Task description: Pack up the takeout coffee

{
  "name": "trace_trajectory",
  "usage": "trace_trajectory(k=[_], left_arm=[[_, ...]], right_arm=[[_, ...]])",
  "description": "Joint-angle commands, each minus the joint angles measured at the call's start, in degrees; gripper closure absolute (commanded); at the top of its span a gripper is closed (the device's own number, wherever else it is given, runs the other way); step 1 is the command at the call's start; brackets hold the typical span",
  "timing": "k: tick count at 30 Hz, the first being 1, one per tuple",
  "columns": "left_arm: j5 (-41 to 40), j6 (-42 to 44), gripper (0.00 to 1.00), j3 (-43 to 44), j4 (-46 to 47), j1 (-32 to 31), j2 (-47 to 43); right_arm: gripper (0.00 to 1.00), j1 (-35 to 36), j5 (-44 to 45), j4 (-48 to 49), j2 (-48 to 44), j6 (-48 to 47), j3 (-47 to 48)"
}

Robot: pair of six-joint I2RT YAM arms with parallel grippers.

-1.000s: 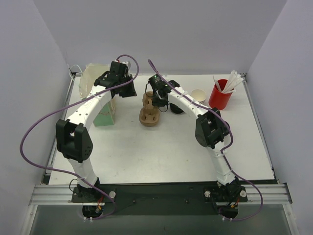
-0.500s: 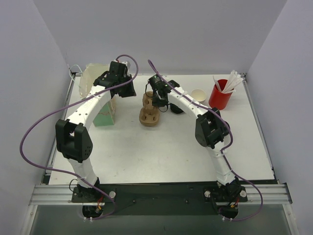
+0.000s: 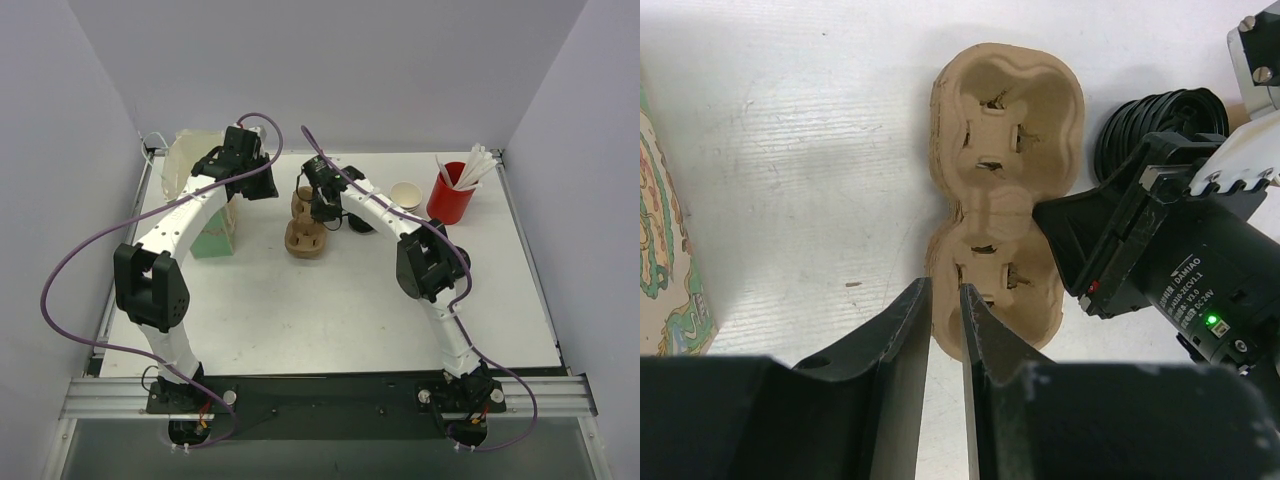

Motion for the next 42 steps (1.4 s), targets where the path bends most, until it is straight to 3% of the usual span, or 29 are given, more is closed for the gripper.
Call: trace_trajectory(k=[1,28,34,42], left_arm=[[0.82,0.36,0.72,0.22,2.31,0.59,-0.63],[0.91,0.54,0.72,-0.05,2.57,0.68,0.25],[0.91,0.54,0.71,-0.4,2.66,0.68,0.17],[1.0,0.71,0.72,-0.57,2.75,0.68,-0.01]], right_arm=[[0.91,0.34,1.18,-1.86,-0.33,-0.3,2.23],[0.87,0.95,2.77,-2.12,-2.09,-2.24,2.67],[0.99,1.04,3.55,-2.12,-2.53,-2.33,2.32],[1.0,1.13,4.26,-2.12,-3.76,-3.12,1.97]])
